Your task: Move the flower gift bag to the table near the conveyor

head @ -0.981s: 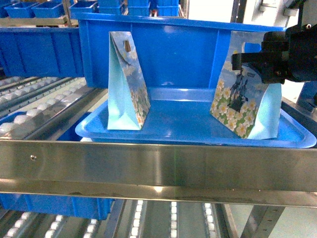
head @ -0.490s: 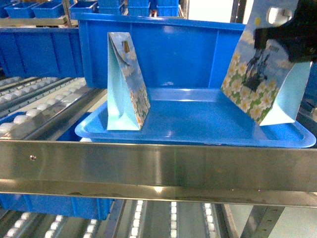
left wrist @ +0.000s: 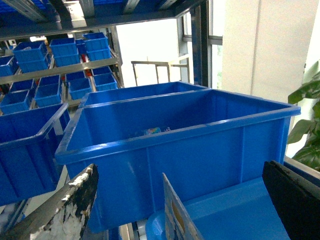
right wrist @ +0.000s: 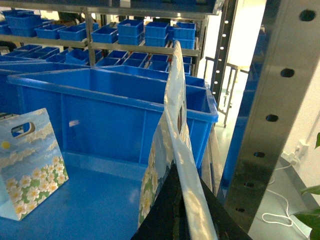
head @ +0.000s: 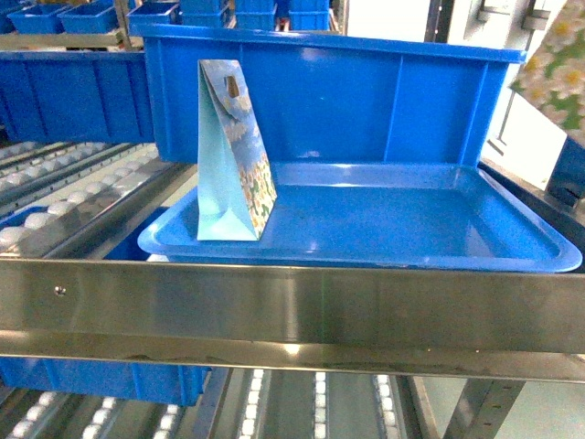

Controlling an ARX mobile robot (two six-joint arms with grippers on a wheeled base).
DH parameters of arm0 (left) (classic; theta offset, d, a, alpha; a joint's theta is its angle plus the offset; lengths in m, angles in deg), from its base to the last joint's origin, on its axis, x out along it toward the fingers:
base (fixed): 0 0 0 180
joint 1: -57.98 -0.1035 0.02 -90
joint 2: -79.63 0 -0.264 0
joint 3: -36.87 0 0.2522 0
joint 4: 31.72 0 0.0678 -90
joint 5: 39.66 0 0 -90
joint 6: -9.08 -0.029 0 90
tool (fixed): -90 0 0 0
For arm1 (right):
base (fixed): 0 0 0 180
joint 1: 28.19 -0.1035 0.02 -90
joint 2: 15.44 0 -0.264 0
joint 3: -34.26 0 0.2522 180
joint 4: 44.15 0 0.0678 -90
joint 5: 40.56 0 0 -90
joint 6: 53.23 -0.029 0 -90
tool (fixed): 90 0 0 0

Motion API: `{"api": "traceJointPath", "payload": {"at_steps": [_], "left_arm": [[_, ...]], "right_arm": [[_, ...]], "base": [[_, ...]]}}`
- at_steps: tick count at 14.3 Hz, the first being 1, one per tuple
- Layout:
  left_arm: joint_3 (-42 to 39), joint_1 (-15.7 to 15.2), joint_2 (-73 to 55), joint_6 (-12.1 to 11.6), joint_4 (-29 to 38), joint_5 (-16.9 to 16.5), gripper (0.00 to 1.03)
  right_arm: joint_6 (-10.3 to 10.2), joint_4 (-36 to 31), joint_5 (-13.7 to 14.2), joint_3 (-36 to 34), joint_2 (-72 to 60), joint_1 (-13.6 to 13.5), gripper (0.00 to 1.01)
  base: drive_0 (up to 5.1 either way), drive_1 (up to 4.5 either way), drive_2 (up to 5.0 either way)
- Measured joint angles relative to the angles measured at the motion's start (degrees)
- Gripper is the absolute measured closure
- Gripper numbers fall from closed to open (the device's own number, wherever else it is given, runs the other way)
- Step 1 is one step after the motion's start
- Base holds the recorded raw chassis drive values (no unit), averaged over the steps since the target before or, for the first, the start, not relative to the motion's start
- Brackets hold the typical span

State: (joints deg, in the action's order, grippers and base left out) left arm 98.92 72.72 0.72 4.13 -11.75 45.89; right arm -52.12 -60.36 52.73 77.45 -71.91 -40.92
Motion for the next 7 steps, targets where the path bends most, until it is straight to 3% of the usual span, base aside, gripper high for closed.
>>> {"api": "traceJointPath", "payload": {"at_steps": [4, 7], "left_arm": [[0.0, 0.0, 0.0, 0.0, 0.0, 0.0, 0.05], [0.0, 0.0, 0.0, 0.0, 0.0, 0.0, 0.05]], "right_arm": [[0.0, 5.5, -1.2, -6.5, 13.3, 2.8, 0.99], [-0.3, 13.8, -3.4, -11.2, 26.4, 6.1, 0.99]], "base": [[0.0, 0.0, 0.0], [0.0, 0.0, 0.0]]}}
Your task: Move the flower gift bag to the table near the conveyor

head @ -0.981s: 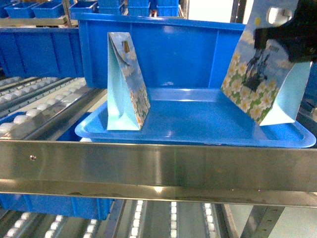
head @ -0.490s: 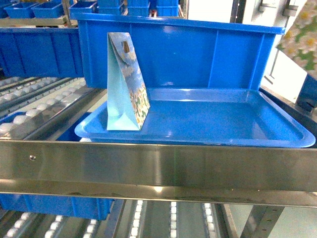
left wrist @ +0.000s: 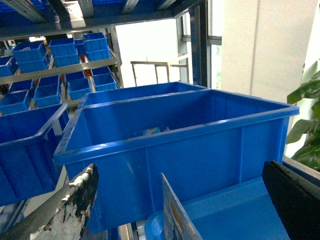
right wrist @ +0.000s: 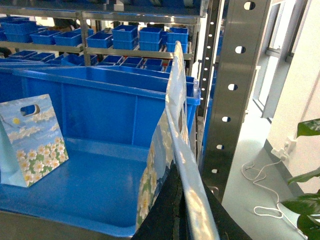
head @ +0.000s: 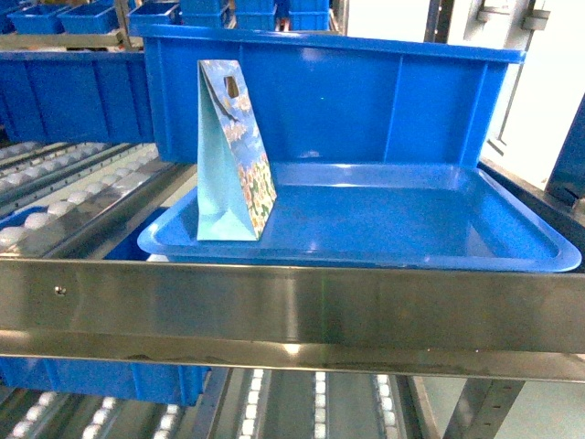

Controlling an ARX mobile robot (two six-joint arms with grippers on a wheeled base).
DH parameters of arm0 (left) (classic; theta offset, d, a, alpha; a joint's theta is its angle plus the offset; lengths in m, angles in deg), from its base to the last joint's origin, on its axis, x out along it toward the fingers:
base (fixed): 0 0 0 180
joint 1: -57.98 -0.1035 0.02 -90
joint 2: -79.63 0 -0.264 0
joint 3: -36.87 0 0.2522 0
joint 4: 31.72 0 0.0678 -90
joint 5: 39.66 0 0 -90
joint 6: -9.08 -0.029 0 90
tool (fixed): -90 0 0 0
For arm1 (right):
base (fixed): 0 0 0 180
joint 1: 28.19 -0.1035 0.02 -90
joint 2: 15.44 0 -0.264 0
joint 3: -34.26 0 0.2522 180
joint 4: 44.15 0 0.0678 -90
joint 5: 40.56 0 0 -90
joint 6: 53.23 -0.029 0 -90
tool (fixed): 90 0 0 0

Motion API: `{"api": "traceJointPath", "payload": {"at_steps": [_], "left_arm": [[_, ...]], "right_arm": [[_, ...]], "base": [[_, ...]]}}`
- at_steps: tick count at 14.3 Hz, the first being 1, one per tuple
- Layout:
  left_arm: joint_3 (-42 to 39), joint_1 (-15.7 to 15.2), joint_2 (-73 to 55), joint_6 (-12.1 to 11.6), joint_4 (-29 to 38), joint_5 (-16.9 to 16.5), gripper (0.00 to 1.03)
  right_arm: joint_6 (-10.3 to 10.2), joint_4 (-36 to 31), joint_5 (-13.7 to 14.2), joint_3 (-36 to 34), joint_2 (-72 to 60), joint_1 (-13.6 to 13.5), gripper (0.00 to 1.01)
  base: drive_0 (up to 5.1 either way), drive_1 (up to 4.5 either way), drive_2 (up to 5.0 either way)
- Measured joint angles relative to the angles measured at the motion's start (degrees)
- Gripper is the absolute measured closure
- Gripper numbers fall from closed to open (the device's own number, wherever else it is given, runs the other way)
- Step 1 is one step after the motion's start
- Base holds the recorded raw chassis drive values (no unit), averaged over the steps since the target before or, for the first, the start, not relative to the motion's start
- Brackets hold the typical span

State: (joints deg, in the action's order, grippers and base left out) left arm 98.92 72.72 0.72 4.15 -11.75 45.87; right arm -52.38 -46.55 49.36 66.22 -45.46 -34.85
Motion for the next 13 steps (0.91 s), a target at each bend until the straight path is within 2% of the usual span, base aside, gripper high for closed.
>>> {"api": "traceJointPath", "payload": {"at_steps": [1, 3, 6, 9, 11, 13], "left_arm": [[0.0, 0.0, 0.0, 0.0, 0.0, 0.0, 0.05], [0.0, 0.0, 0.0, 0.0, 0.0, 0.0, 0.05], [0.0, 0.0, 0.0, 0.0, -0.2, 0.0, 0.05], [1.6, -0.5, -3.5, 0.9, 1.4, 3.1, 0.05], [1.7, -1.9, -5.7, 3.4, 0.0, 4.0, 0.05], [4.5, -0.5, -9.5, 4.9, -2.6, 3.5, 0.05]], "right_arm": [[-0.3, 2.9, -2.3, -1.9, 4.2, 1.9, 0.99], [-0.6, 6.8, -2.5, -4.9, 9.3, 3.8, 0.99], [-0.9, 6.5, -2.6, -4.9, 9.2, 3.8, 0.99], [-0.9, 6.5, -2.6, -4.9, 9.2, 3.8, 0.99], [-0.9, 6.5, -2.6, -4.9, 9.2, 3.8, 0.99], [-0.9, 6.5, -2.6, -4.9, 9.2, 3.7, 0.99]], "base": [[0.0, 0.0, 0.0], [0.0, 0.0, 0.0], [0.0, 0.0, 0.0], [0.0, 0.0, 0.0], [0.0, 0.0, 0.0], [0.0, 0.0, 0.0]]}}
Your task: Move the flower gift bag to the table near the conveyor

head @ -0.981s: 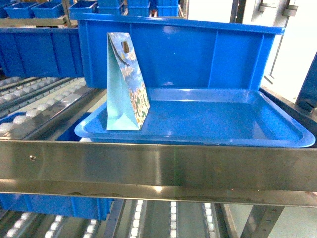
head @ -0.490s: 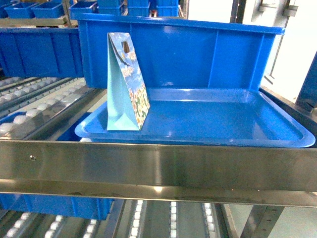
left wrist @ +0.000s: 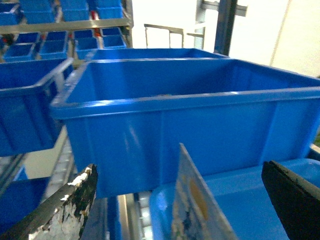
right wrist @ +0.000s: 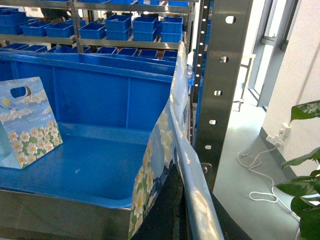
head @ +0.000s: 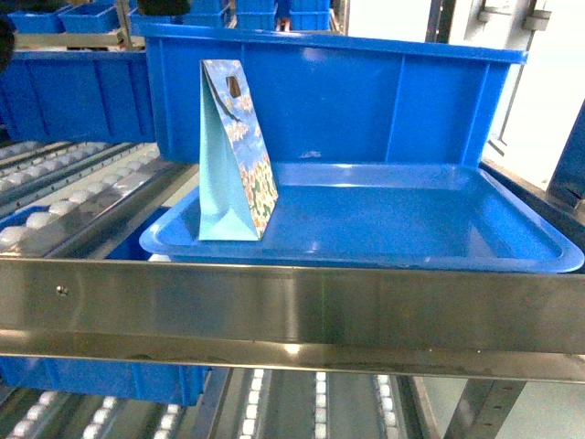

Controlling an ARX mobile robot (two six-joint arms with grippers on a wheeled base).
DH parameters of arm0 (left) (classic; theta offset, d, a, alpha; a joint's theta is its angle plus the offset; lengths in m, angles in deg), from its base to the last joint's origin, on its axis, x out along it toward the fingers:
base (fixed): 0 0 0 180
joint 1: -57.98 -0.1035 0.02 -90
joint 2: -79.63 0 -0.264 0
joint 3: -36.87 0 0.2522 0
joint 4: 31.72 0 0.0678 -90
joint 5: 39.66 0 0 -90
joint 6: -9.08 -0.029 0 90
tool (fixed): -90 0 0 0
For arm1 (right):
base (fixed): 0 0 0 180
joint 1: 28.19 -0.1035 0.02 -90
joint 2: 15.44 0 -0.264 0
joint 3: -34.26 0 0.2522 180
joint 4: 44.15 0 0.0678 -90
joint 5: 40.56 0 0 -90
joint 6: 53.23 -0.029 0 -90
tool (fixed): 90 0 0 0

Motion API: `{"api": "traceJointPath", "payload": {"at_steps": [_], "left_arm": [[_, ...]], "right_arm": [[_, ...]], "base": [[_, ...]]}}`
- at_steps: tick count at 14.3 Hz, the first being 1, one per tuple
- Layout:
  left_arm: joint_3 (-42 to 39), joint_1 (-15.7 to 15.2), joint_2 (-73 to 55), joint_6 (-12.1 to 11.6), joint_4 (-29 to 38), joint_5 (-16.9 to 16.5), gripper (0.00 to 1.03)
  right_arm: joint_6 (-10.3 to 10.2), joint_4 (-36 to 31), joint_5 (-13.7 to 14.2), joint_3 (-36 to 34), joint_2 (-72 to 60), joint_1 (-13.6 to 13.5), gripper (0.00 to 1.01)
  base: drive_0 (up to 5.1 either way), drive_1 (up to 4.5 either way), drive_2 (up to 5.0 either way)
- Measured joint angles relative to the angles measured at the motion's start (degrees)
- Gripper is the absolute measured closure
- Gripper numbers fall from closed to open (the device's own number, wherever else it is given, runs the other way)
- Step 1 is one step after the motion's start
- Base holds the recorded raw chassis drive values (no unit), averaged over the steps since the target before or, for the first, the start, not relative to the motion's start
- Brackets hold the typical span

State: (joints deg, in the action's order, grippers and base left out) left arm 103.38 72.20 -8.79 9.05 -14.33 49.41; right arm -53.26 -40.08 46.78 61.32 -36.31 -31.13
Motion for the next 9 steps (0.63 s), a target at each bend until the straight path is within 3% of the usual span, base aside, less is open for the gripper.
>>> {"api": "traceJointPath", "payload": {"at_steps": [2, 3, 5, 9], "left_arm": [[3.3, 3.7, -2.3, -0.2, -3.3, -3.2, 0.05], [4.4, 5.0, -2.9, -0.5, -2.9, -3.1, 0.05], [4.9, 4.1, -4.9, -0.1, -4.7, -2.1, 0.05], [8.3, 3.9, -9.4, 1.2, -9.5, -4.3, 0.05]], "right_arm": [[0.0, 0.0, 0.0, 0.0, 0.0, 0.0, 0.99], [0.0, 0.0, 0.0, 0.0, 0.0, 0.0, 0.99], [0.0, 0.0, 0.0, 0.0, 0.0, 0.0, 0.99], [0.0, 0.0, 0.0, 0.0, 0.0, 0.0, 0.99]], "base": [[0.0, 0.0, 0.0], [0.0, 0.0, 0.0], [0.0, 0.0, 0.0], [0.0, 0.0, 0.0]]}}
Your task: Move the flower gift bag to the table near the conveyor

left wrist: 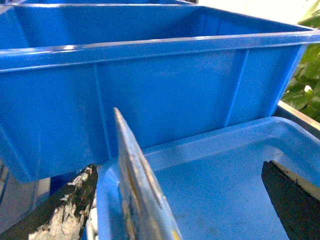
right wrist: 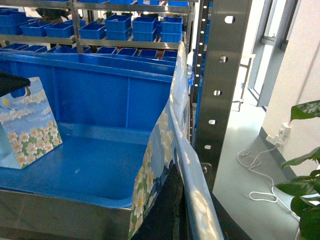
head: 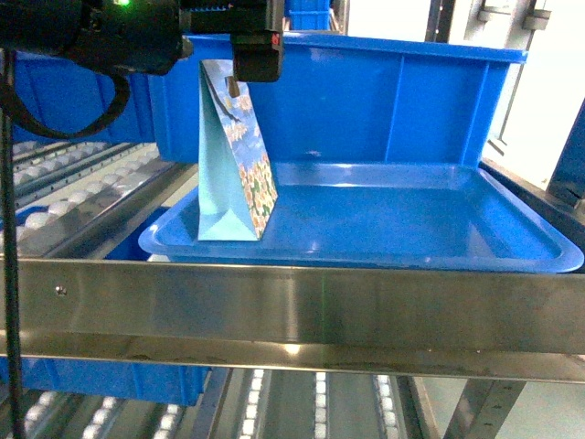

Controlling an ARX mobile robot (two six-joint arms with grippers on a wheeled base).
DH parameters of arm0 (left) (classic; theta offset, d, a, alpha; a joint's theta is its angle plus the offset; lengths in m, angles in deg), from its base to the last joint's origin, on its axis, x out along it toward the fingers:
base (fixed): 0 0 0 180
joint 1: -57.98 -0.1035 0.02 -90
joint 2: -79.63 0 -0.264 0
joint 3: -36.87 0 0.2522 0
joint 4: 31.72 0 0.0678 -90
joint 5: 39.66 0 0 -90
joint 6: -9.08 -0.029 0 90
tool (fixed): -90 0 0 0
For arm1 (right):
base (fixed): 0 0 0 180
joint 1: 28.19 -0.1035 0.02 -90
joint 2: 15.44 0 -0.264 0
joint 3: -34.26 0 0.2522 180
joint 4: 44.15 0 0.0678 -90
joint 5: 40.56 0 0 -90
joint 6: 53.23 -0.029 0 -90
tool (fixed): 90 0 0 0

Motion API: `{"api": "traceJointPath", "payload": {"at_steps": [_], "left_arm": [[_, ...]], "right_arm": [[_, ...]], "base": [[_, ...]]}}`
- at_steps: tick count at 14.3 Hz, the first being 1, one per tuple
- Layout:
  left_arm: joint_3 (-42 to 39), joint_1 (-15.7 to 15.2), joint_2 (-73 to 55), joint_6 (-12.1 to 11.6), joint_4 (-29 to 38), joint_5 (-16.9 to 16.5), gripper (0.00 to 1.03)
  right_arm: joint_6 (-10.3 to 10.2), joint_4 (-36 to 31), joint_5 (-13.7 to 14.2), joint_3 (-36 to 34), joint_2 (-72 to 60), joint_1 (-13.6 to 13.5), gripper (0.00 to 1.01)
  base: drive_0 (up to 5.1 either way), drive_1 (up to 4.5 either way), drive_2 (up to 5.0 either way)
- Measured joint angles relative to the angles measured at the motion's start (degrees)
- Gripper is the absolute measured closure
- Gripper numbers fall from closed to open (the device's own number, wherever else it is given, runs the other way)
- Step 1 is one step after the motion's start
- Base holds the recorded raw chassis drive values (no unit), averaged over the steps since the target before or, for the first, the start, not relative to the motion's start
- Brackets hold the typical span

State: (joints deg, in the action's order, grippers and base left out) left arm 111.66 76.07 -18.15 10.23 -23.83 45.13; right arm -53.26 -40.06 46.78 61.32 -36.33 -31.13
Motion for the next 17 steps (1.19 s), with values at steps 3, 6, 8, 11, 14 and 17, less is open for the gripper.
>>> {"api": "traceJointPath", "payload": {"at_steps": [3, 6, 8, 11, 14, 17], "left_arm": [[0.9, 0.0, -0.7, 0.4, -0.8, -0.5, 0.05], [2.7, -0.3, -1.8, 0.9, -1.6, -1.0, 0.05], [3.7, -1.7, -3.6, 1.9, -2.8, 0.0, 0.05], [5.3, -0.7, -5.0, 1.7, -7.7, -2.3, 0.05], [5.3, -0.6, -5.0, 0.9, -8.3, 0.1, 0.17], [5.3, -0.5, -5.3, -0.1, -8.6, 1.7, 0.53]], "right_arm": [[0.0, 0.0, 0.0, 0.0, 0.0, 0.0, 0.99], [0.0, 0.0, 0.0, 0.0, 0.0, 0.0, 0.99], [0.0, 0.0, 0.0, 0.0, 0.0, 0.0, 0.99], [0.0, 0.0, 0.0, 0.0, 0.0, 0.0, 0.99], [0.0, 0.0, 0.0, 0.0, 0.0, 0.0, 0.99], [0.0, 0.0, 0.0, 0.0, 0.0, 0.0, 0.99]], "base": [[0.0, 0.0, 0.0], [0.0, 0.0, 0.0], [0.0, 0.0, 0.0], [0.0, 0.0, 0.0], [0.0, 0.0, 0.0], [0.0, 0.0, 0.0]]}}
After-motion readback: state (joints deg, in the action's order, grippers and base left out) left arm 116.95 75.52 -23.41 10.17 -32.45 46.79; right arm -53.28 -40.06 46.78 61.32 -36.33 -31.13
